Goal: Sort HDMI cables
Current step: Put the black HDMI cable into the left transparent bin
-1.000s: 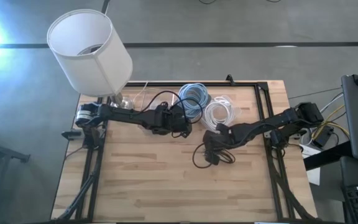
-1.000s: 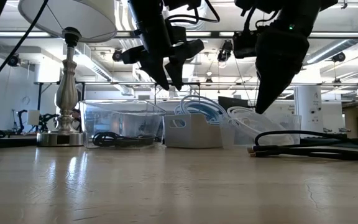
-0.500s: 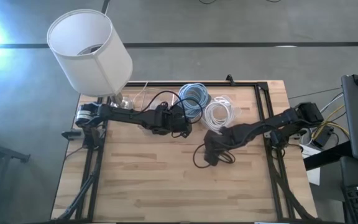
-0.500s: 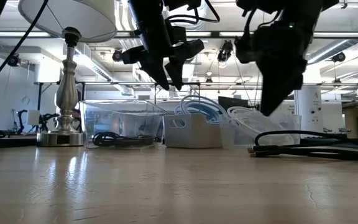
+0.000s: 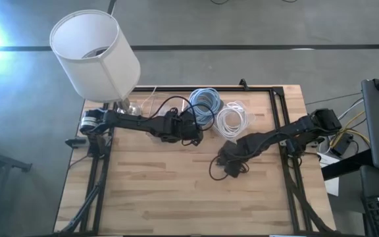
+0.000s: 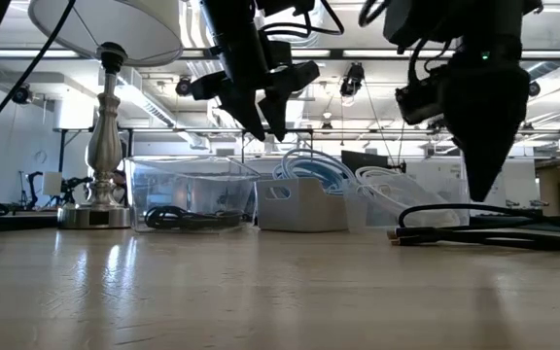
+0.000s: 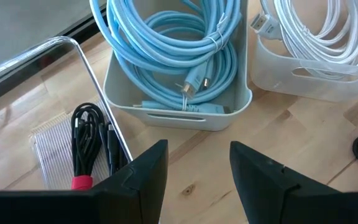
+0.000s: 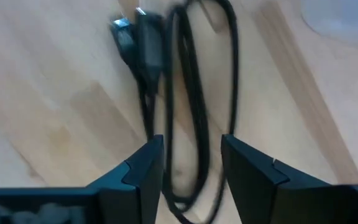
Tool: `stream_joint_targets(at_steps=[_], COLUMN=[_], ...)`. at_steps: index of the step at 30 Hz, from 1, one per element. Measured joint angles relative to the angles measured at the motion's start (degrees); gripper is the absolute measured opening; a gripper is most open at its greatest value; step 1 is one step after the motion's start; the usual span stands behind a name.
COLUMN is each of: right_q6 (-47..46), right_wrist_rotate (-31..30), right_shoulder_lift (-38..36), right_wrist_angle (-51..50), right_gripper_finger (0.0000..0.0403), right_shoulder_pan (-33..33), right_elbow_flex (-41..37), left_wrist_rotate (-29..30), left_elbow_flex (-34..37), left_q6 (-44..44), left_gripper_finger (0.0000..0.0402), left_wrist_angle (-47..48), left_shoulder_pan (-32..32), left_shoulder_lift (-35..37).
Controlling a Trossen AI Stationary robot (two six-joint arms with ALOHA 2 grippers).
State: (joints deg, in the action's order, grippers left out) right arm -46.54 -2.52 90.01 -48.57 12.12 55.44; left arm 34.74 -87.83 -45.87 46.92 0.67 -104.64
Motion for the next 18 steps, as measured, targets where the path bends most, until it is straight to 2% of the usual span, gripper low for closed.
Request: stream_joint_targets(at_steps=[5, 18], right_q6=[-0.88, -5.34], right_wrist_rotate=[2.98, 2.57], right_shoulder_lift=[0.05, 0.05], right_wrist_angle=[-1.04, 0.02], right_gripper_finger=[0.0168, 0.0171], right_shoulder_pan=[0.35, 0.37], right_elbow_flex=[-1.7, -10.49], left_wrist_rotate=[0.01, 0.0], left_elbow_flex=[0.0, 0.0], left_q6=[0.0, 0.0], left_gripper_finger=[0.0177, 0.0177], left_wrist_angle=[-0.28, -0.22], left_shoulder_pan=[0.0, 0.0], left_shoulder_lift=[0.0, 0.0])
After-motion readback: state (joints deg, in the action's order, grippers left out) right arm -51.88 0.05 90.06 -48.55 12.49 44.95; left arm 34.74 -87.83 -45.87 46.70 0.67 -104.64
